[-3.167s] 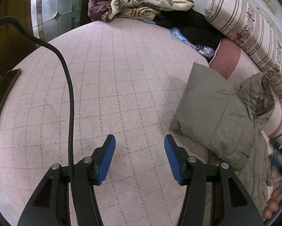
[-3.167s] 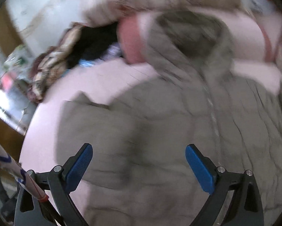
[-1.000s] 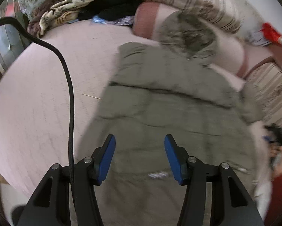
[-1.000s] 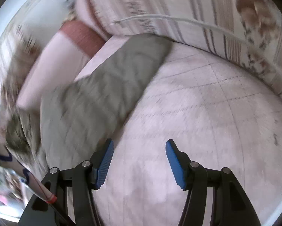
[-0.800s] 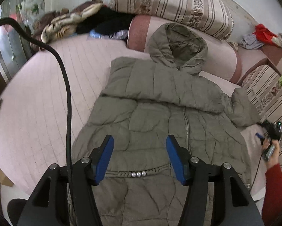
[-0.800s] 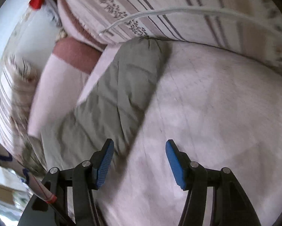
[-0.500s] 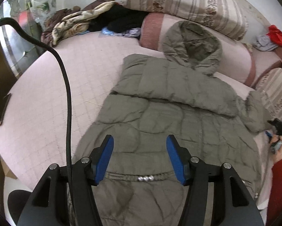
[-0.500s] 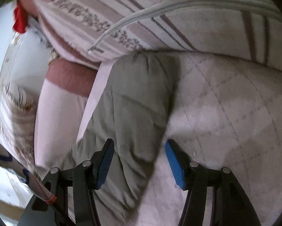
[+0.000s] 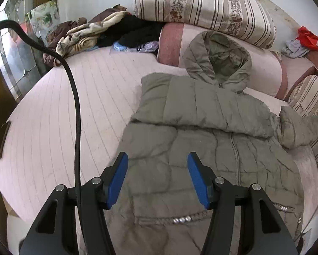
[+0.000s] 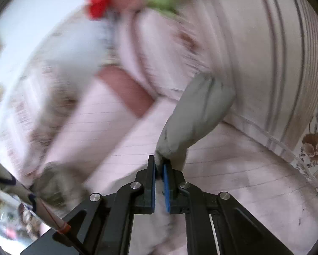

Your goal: Fold large clothes

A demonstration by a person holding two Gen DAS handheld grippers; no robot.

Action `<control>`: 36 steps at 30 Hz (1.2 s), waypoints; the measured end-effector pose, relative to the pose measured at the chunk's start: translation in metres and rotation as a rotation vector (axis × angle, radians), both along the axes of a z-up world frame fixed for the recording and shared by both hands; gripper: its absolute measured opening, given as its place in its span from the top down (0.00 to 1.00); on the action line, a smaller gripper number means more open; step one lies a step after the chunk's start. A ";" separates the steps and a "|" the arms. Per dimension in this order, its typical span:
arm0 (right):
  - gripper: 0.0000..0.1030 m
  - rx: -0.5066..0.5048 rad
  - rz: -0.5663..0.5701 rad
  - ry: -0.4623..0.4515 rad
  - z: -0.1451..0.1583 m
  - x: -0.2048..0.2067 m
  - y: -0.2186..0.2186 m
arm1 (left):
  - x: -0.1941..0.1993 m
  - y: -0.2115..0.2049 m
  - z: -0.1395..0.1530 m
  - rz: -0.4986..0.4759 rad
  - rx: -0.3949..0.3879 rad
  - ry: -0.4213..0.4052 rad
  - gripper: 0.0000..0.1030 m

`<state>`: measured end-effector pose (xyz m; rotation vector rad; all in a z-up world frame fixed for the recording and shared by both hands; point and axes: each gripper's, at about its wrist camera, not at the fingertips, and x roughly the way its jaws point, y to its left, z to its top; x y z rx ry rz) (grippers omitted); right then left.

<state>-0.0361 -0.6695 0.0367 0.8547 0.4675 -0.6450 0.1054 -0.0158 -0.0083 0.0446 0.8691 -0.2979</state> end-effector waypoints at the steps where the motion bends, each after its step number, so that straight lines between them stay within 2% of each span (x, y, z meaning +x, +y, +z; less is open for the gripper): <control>1: 0.93 -0.033 0.039 -0.018 0.019 0.005 0.020 | 0.006 0.003 0.002 -0.010 -0.006 -0.013 0.45; 4: 0.93 -0.119 0.174 -0.039 0.062 0.034 0.083 | 0.026 0.013 0.002 -0.006 0.006 -0.039 0.45; 7: 0.93 -0.178 0.330 -0.033 0.080 0.074 0.152 | 0.041 0.031 -0.001 0.027 -0.006 -0.050 0.45; 9: 0.93 -0.202 0.442 -0.018 0.078 0.101 0.202 | 0.045 0.044 -0.005 0.046 -0.020 -0.058 0.45; 13: 0.93 -0.211 0.648 0.027 0.048 0.143 0.287 | 0.052 0.080 -0.025 0.107 -0.066 -0.026 0.44; 16: 0.93 -0.214 0.770 0.110 0.005 0.175 0.344 | 0.062 0.096 -0.036 0.146 -0.078 0.009 0.44; 18: 0.93 -0.188 0.823 0.167 -0.031 0.196 0.372 | 0.064 0.101 -0.038 0.155 -0.070 0.003 0.44; 21: 0.92 -0.199 0.853 0.253 -0.073 0.217 0.397 | 0.066 0.104 -0.041 0.169 -0.054 -0.008 0.44; 23: 0.91 -0.224 0.849 0.302 -0.100 0.223 0.405 | 0.069 0.105 -0.045 0.169 -0.075 0.014 0.44; 25: 0.84 -0.248 0.845 0.329 -0.115 0.227 0.409 | 0.069 0.106 -0.047 0.163 -0.098 0.033 0.44; 26: 0.72 -0.260 0.855 0.345 -0.117 0.227 0.413 | 0.069 0.105 -0.047 0.157 -0.107 0.037 0.44; 27: 0.54 -0.276 0.869 0.359 -0.120 0.226 0.416 | 0.068 0.104 -0.047 0.150 -0.113 0.038 0.44; 29: 0.29 -0.293 0.889 0.336 -0.113 0.216 0.418 | 0.067 0.099 -0.045 0.131 -0.123 0.035 0.44; 30: 0.26 -0.309 0.884 0.320 -0.109 0.209 0.418 | 0.065 0.096 -0.043 0.126 -0.122 0.030 0.44; 32: 0.26 -0.325 0.866 0.295 -0.103 0.193 0.411 | 0.066 0.085 -0.037 0.105 -0.113 0.029 0.43; 36: 0.26 -0.259 0.833 0.251 -0.096 0.154 0.380 | 0.075 0.056 -0.030 0.038 -0.151 0.083 0.39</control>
